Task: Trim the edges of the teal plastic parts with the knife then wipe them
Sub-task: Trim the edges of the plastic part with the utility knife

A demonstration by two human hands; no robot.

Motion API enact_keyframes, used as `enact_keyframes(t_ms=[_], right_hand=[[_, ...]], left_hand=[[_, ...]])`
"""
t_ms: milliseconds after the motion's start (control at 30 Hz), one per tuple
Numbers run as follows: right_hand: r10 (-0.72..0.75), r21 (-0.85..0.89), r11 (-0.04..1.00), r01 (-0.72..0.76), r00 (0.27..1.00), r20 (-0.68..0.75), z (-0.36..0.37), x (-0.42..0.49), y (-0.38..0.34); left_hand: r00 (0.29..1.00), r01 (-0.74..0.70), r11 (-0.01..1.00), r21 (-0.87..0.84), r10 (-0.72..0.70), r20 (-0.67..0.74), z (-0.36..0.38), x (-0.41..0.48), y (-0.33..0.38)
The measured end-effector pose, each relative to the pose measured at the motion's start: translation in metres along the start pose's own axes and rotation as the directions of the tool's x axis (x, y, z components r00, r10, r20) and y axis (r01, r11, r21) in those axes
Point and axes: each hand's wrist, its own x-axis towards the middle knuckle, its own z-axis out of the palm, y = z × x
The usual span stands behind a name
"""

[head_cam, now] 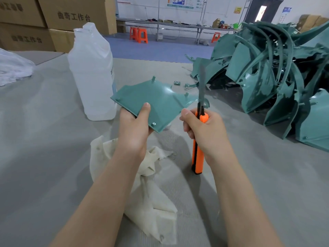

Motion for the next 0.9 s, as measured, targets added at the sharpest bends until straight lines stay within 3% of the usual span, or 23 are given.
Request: enact_keyframes(t_ms=[133,233,333,433,600,900], right_hand=[[0.032,0.062,0.998,-0.021,0.984,-0.174,-0.012,0.008,0.005],[0.019,-0.005,1.0,-0.02,0.971,-0.239,-0.016,0.011,0.009],[-0.102,-0.148,0.987,0.065,0.961,-0.256,-0.013,0.01,0.012],[-0.219,-0.29,0.94,0.18,0.97,-0.109,-0.002,0.004,0.014],[-0.254,-0.503,0.802,0.321,0.947,0.199,0.013,-0.003,0.019],[-0.348,-0.488,0.762,0.427,0.904,0.247,0.027,-0.011,0.021]], left_hand=[[0.999,0.033,0.997,-0.063,-0.035,-0.027,-0.004,0.004,0.003],[0.998,0.056,0.991,-0.119,-0.06,-0.036,-0.005,0.005,0.004],[0.992,0.107,0.973,-0.203,-0.117,-0.036,-0.005,0.005,0.005],[0.985,0.153,0.947,-0.281,-0.168,-0.031,-0.006,0.005,0.005],[0.973,0.2,0.893,-0.402,-0.23,-0.026,-0.008,0.005,0.01],[0.96,0.254,0.853,-0.456,-0.28,0.009,-0.012,0.007,0.014]])
